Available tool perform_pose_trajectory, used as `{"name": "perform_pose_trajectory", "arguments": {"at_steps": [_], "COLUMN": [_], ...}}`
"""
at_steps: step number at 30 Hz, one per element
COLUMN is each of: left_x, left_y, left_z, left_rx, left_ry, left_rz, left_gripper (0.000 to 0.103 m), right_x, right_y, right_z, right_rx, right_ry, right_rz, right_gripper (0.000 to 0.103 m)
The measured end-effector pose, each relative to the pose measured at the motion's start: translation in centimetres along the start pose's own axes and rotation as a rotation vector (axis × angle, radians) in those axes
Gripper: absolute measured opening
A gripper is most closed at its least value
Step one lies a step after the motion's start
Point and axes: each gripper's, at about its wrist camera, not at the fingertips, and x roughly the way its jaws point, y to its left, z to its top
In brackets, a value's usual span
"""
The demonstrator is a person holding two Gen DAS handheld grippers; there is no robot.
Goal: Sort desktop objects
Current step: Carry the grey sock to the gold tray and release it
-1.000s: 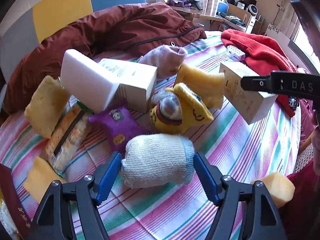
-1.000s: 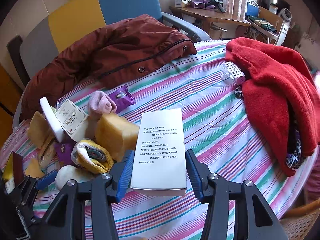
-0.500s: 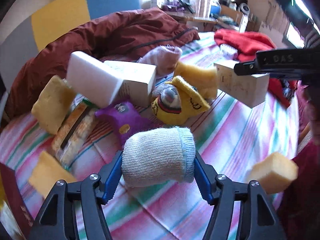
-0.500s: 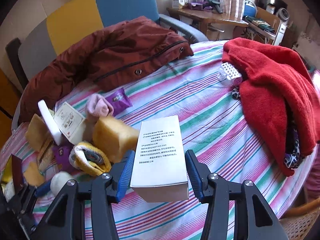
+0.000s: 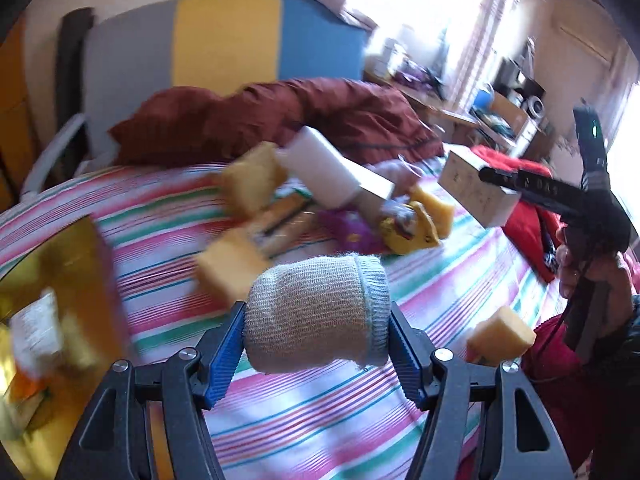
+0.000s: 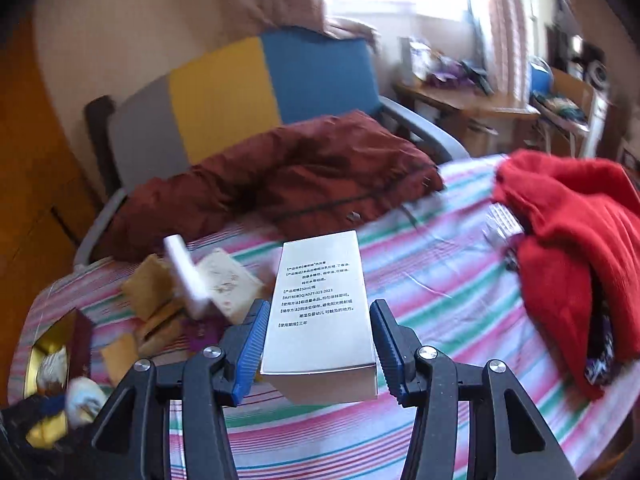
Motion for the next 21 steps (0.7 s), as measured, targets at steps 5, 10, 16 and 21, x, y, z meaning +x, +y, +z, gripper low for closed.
{"name": "perform_pose_trajectory", "arguments": {"at_steps": [5, 10, 16, 21], "left_x": [-3.5, -7.1, -10.4, -11.3], "left_y": [5.6, 11.6, 17.9, 21.9], "left_z": [-1.7, -4.1, -6.3, -7.2], "left_rx": [-0.104, -0.238, -0.361, -0.43], "left_ry": [-0.022, -0.065, -0.114, -0.124], "left_rz": [0.083, 0.169, 0.275, 0.34], "left_gripper": [0.067, 0.067, 0.067, 0.068], "right_x": [-0.1, -1.2, -2.6, -2.3], "right_y": [3.1, 7.5, 16.0, 24.4], "right_z": [-0.7, -1.5, -2.4, -4.2], "right_rx": [-0.087, -0.153, -0.271, -0.364], "right_ry": [0.036, 0.073, 0.102, 0.172], "right_rz": [0.062, 0.135, 0.273, 0.391], "right_gripper": [0.052, 0.052, 0.052, 0.052]}}
